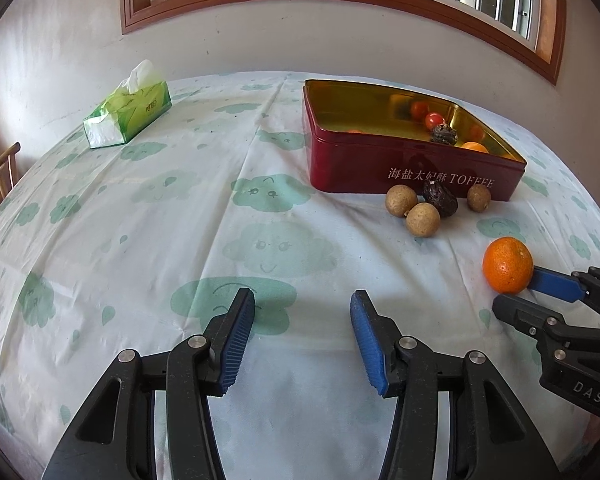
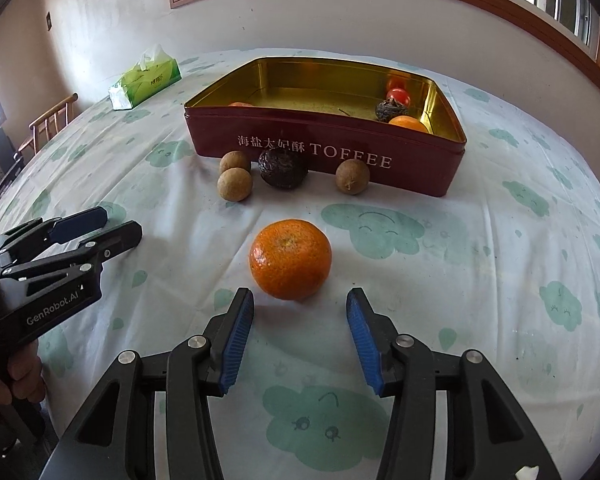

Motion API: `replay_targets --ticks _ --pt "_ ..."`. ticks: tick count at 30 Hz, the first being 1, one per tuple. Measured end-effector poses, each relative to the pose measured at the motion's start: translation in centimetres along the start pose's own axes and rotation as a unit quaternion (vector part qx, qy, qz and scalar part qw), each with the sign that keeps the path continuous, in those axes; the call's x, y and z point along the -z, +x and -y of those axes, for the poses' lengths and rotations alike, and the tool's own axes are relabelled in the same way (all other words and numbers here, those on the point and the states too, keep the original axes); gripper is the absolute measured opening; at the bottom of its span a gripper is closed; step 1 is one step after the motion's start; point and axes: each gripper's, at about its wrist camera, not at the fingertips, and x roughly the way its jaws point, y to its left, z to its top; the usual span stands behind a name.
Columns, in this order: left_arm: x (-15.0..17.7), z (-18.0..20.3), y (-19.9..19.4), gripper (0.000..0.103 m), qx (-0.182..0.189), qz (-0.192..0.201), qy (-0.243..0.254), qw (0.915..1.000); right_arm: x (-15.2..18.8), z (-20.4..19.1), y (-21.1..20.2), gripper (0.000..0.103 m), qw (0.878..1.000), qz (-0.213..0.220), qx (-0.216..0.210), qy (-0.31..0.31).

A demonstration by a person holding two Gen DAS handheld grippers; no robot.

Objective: Organize fruits
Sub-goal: 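Grasp the orange on the cloth with the right tool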

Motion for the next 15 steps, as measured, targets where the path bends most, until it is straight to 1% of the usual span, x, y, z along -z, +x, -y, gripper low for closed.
replay_targets --ticks 4,6,7,8,15 --pt "0.08 0.03 -0.04 0.052 0.000 0.003 0.004 1.0000 -0.65 -0.26 0.58 0.047 1.000 0.004 0.004 -0.003" --pt "0.10 0.03 -0.03 0.052 0.000 0.004 0.004 1.0000 -0.79 -0.23 0.70 0.045 1.000 0.007 0.007 -0.003" --pt "0.10 0.03 -0.03 0.052 0.000 0.003 0.003 1.0000 -0.84 -0.21 0.73 0.043 1.000 0.009 0.007 -0.003" --pt "0.11 0.09 -0.05 0.052 -0.002 0.003 0.004 1.0000 -0.86 -0.27 0.72 0.039 1.000 0.010 0.006 -0.004" --pt "-0.02 0.15 0.04 0.052 -0.005 0.001 0.003 1.0000 -0.71 -0.05 0.59 0.038 1.000 0.012 0.011 -0.005"
